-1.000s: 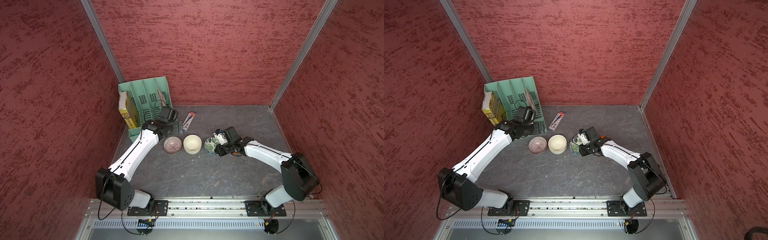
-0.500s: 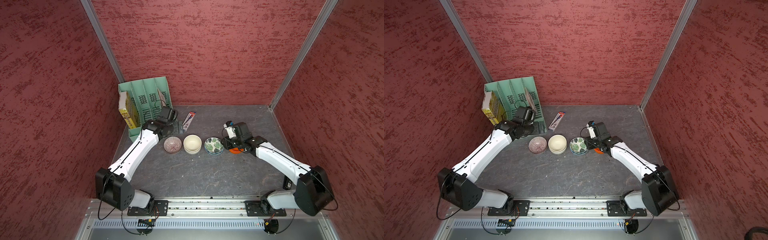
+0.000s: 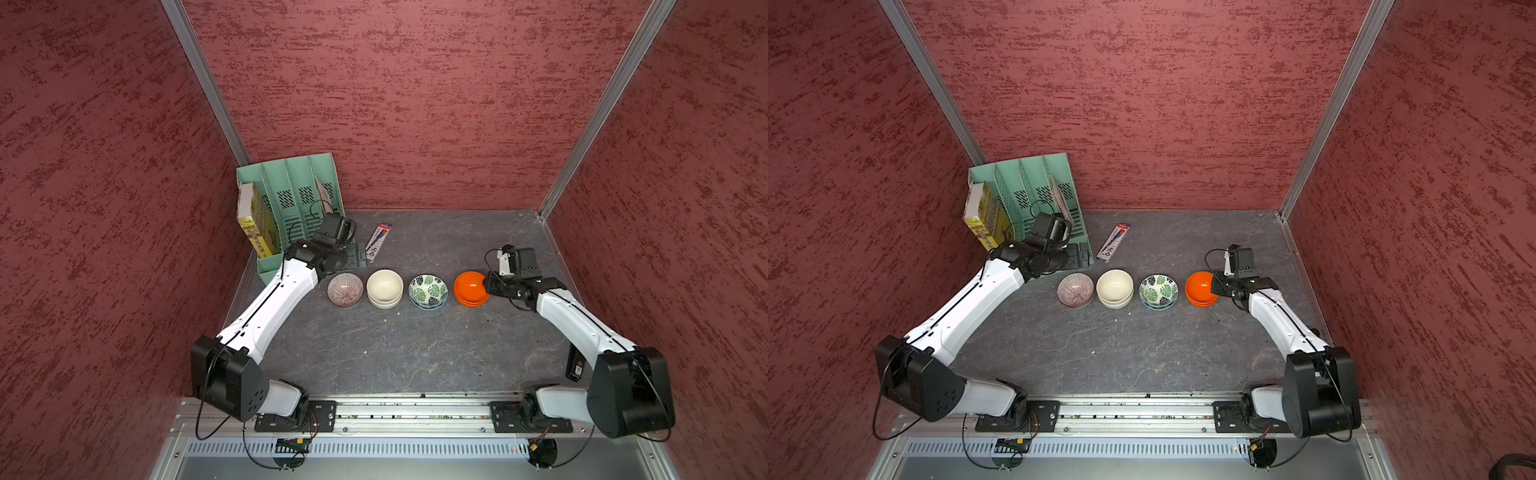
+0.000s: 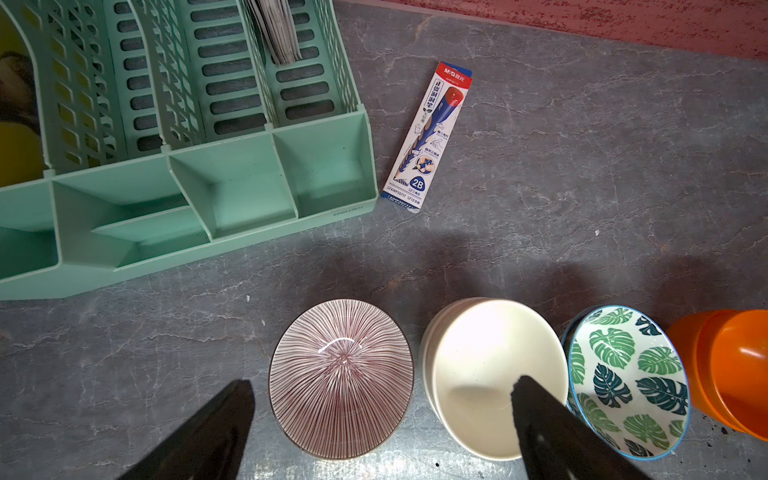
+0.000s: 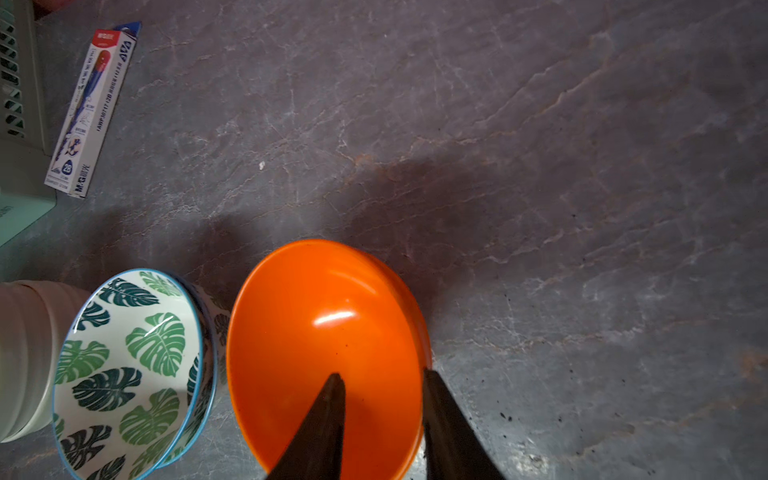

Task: Stack the bowls
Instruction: Adjust the bowl on the bowl.

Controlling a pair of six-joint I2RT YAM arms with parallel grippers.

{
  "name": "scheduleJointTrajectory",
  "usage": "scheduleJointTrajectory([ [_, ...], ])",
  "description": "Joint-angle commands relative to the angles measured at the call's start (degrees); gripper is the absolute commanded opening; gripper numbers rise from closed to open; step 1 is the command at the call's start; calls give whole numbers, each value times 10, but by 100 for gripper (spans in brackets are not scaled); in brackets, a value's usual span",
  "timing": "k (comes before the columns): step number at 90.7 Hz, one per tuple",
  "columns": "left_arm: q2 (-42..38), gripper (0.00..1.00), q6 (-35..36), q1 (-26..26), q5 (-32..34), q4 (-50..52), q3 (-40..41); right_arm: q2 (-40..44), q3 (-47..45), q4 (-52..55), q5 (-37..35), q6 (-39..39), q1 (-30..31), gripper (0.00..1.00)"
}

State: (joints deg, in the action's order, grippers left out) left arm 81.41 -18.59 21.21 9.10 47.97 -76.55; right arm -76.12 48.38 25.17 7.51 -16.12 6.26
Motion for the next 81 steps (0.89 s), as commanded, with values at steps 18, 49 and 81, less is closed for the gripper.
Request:
scheduleJointTrajectory([
  [18,-4,100,4,2,1,-6,-10,-18,-20,-24,26,-5,-16,21],
  [49,1,100,5,2,1,-6,-14,-20,-34,-33,29,-4,-27,15],
  [81,0,100,6,2,1,-7,-9,-42,-37,-56,67,-10,-38,9],
])
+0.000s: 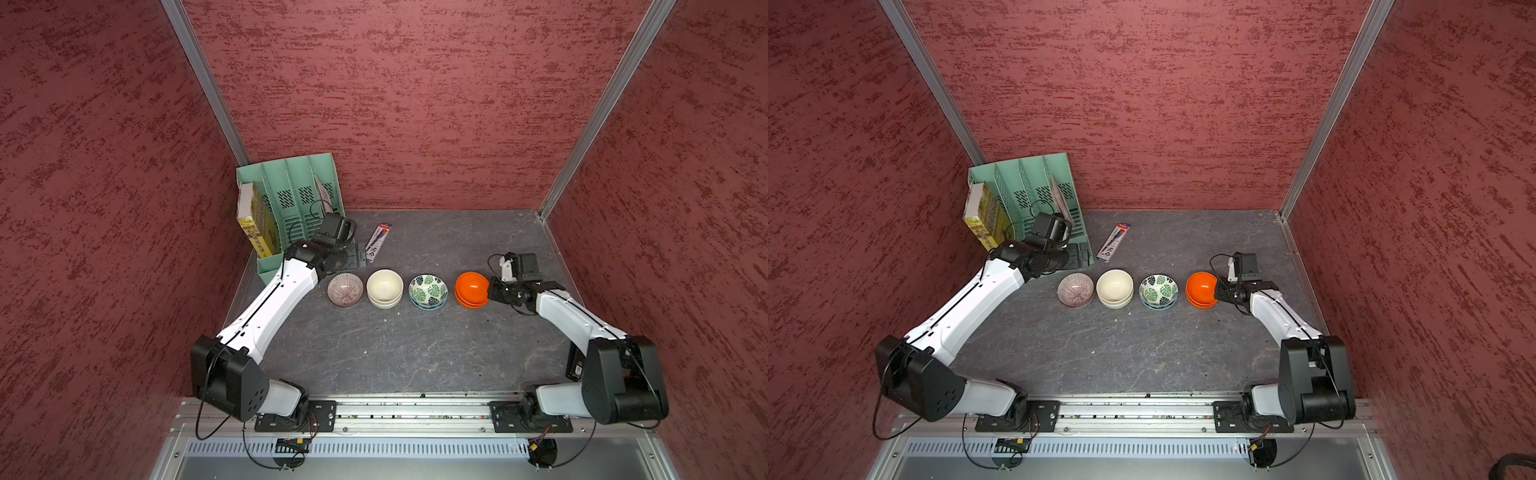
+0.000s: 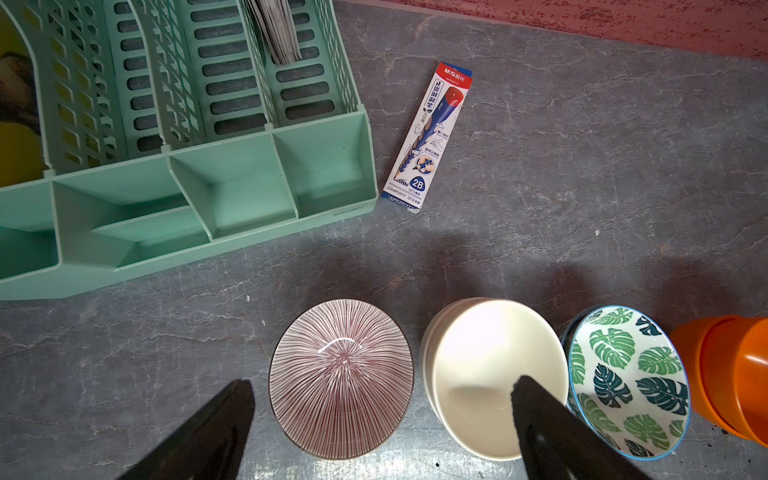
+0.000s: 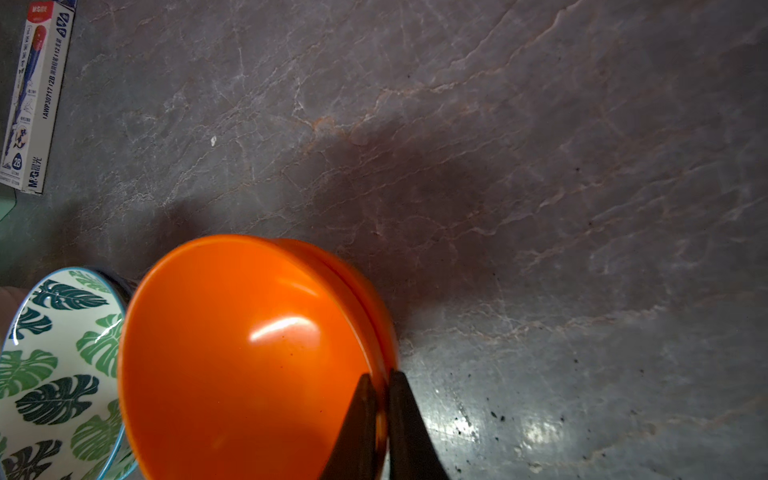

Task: Stack the bowls
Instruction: Adjust the bowl on the bowl.

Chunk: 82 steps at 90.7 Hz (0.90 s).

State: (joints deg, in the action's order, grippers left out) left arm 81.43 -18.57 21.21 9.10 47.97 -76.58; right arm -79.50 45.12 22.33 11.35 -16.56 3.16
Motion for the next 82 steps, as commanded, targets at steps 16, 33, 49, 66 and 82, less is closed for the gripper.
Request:
scheduleJointTrajectory([
  [16,-1,100,7,2,3,-7,-7,-13,3,-28,39,-9,-7,8],
  [33,-2,100,7,1,2,-8,-5,7,11,-10,28,-5,-6,8],
  [49,0,100,5,1,0,-10,-6,20,32,24,27,5,-7,8],
  [66,2,100,5,1,-1,-12,-6,11,46,50,27,14,-6,8],
  [82,5,100,5,1,-2,-13,-7,-3,49,63,13,18,-4,8],
])
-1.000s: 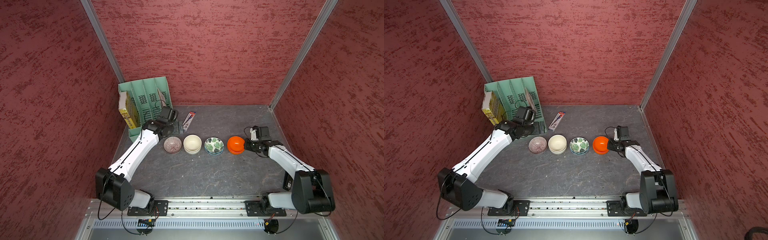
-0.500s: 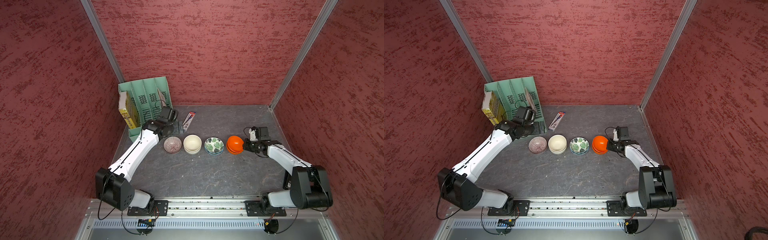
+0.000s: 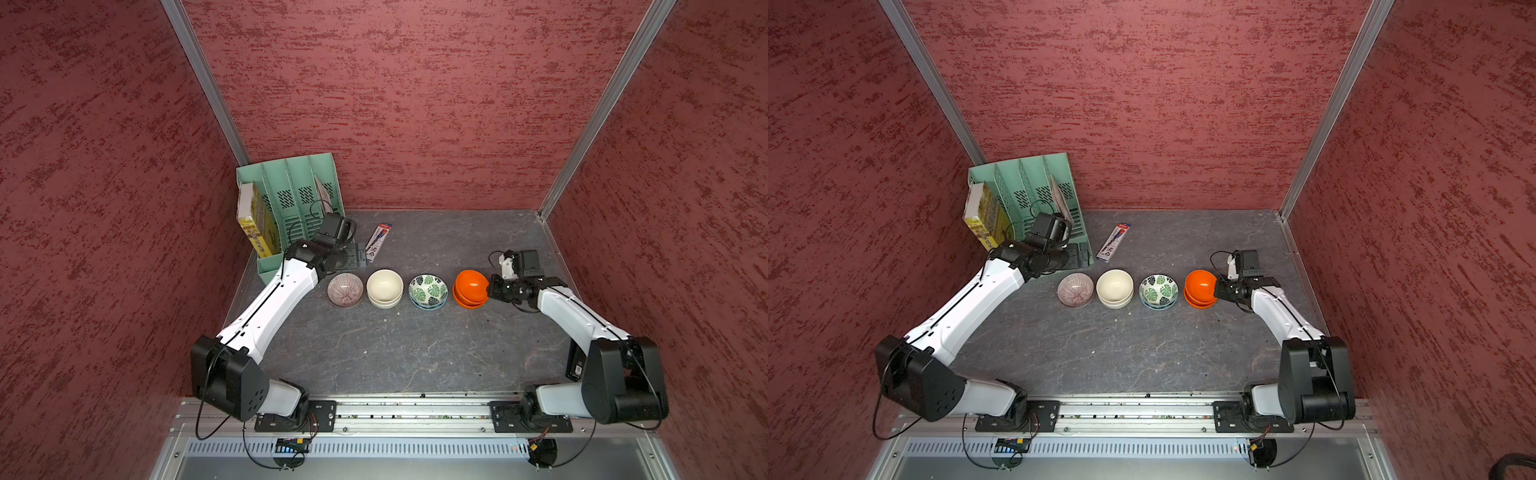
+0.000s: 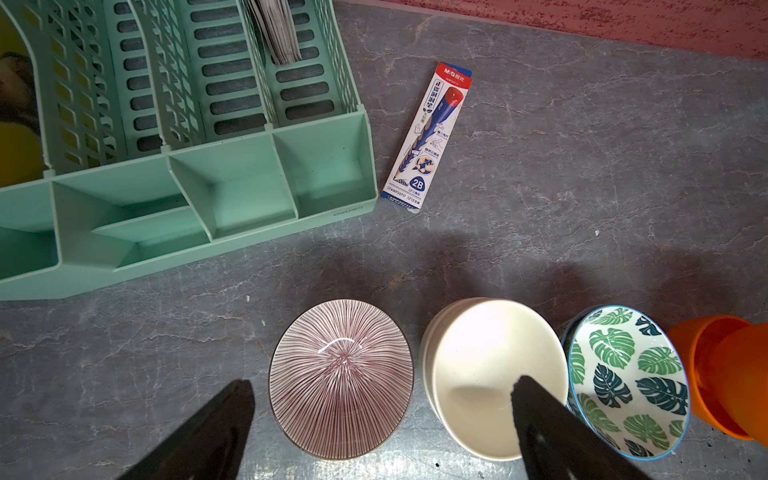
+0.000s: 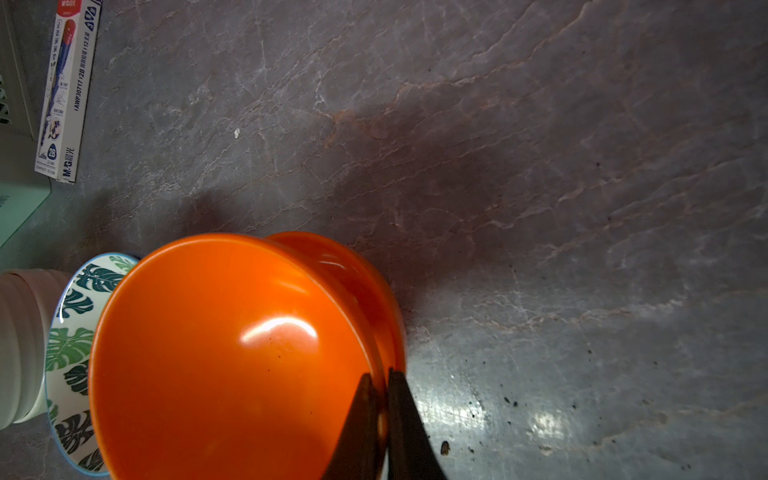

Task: Stack the bowls
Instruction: Adjust the bowl on the bowl.

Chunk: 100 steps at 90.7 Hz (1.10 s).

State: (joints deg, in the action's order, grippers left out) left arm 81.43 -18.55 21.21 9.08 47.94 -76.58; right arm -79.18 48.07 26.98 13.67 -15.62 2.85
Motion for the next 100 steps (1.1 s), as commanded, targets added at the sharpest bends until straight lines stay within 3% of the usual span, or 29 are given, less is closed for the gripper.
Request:
scheduleJointTrajectory([
  [1,5,100,4,1,-2,-13,-6,-6,20,18,-11,8,-1,8],
  [55,12,100,6,1,-2,-17,-5,-40,91,96,-96,28,41,8],
  [100,10,100,9,-3,-4,-19,-2,-67,92,88,-101,27,45,10],
])
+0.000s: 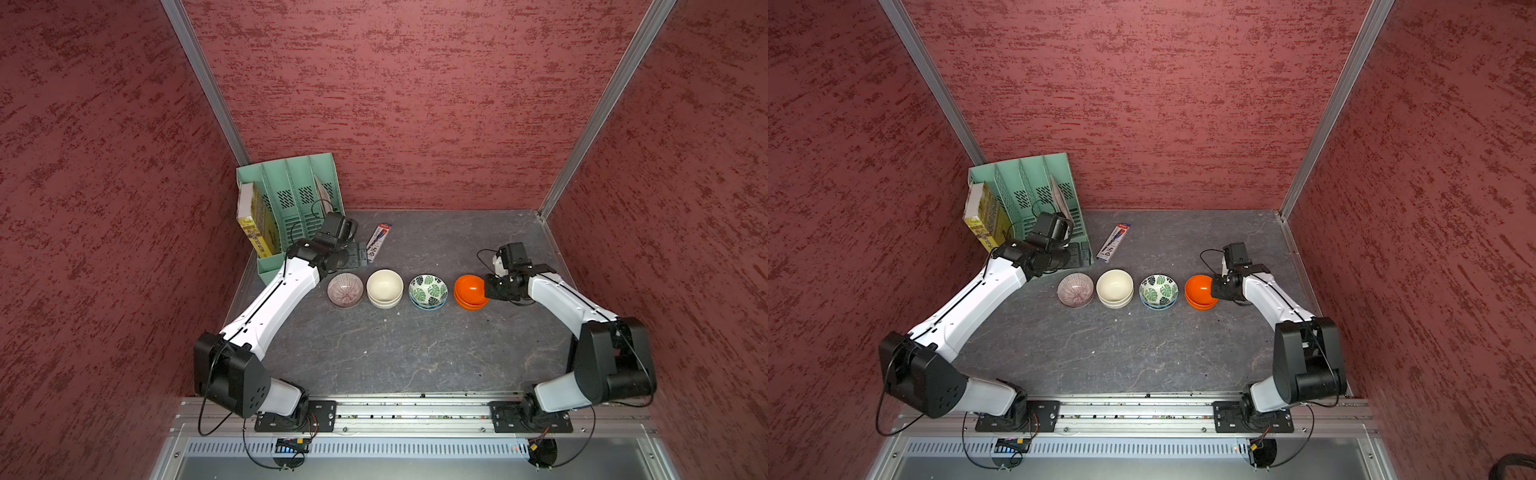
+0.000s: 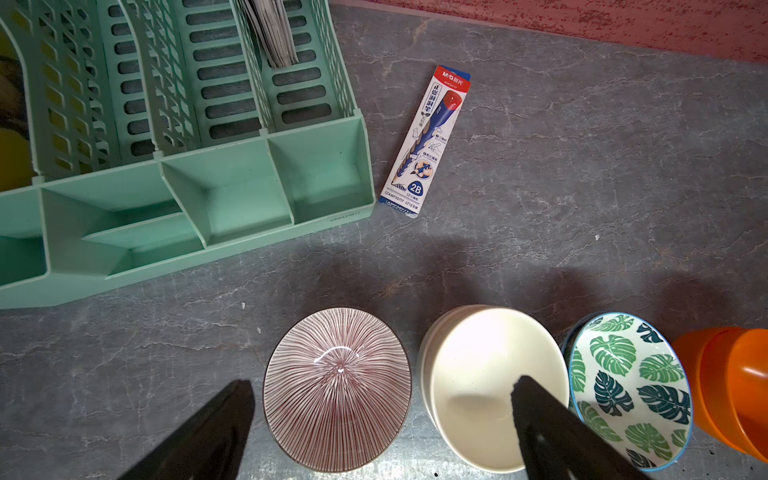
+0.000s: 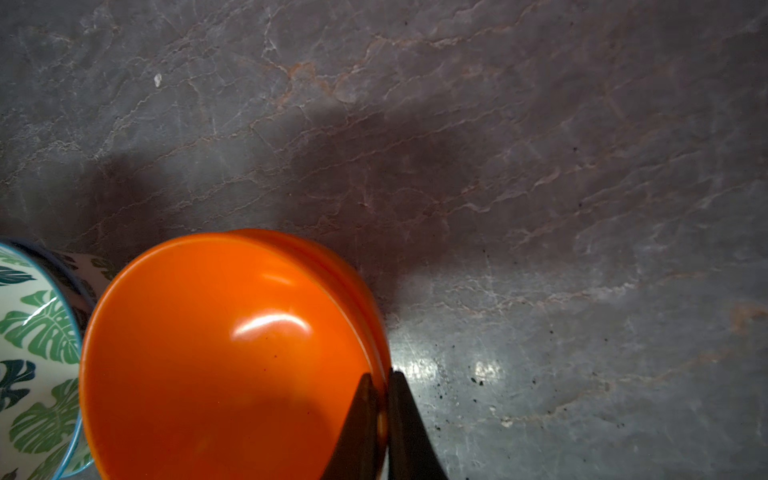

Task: Stack the bowls
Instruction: Adjust the bowl on the bowl.

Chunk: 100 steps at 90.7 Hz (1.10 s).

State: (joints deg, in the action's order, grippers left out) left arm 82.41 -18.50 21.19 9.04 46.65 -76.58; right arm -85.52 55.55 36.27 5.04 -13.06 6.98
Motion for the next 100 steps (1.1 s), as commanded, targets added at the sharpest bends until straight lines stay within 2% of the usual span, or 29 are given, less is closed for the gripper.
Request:
scheduleJointTrajectory([
  [1,0,100,9,-3,-4,-6,-2,-4,17,-5,-14,2,4,10],
  [16,0,100,9,-4,-4,-6,-2,-2,17,-6,-20,-2,5,20],
  [25,0,100,10,-5,-5,-6,-4,4,20,-3,-28,-6,5,30],
  [55,3,100,14,-11,-5,-3,-5,65,30,-5,-23,-7,6,45],
  [61,7,100,17,-15,-6,-4,-4,80,24,-18,-12,-7,8,54],
  [63,6,100,19,-16,-6,-5,-3,83,22,-22,-8,-7,8,67],
  [65,8,100,20,-17,-6,-7,-2,87,19,-29,-4,-6,8,87],
  [66,8,100,20,-18,-6,-8,-1,88,17,-32,-2,-6,8,93],
  [68,8,100,21,-20,-6,-11,0,89,17,-36,0,-6,9,97],
  [81,-3,100,32,-42,-15,-47,17,91,21,-57,1,-2,9,98],
  [100,-39,100,33,-91,20,-153,102,140,-21,-158,-77,10,6,98],
])
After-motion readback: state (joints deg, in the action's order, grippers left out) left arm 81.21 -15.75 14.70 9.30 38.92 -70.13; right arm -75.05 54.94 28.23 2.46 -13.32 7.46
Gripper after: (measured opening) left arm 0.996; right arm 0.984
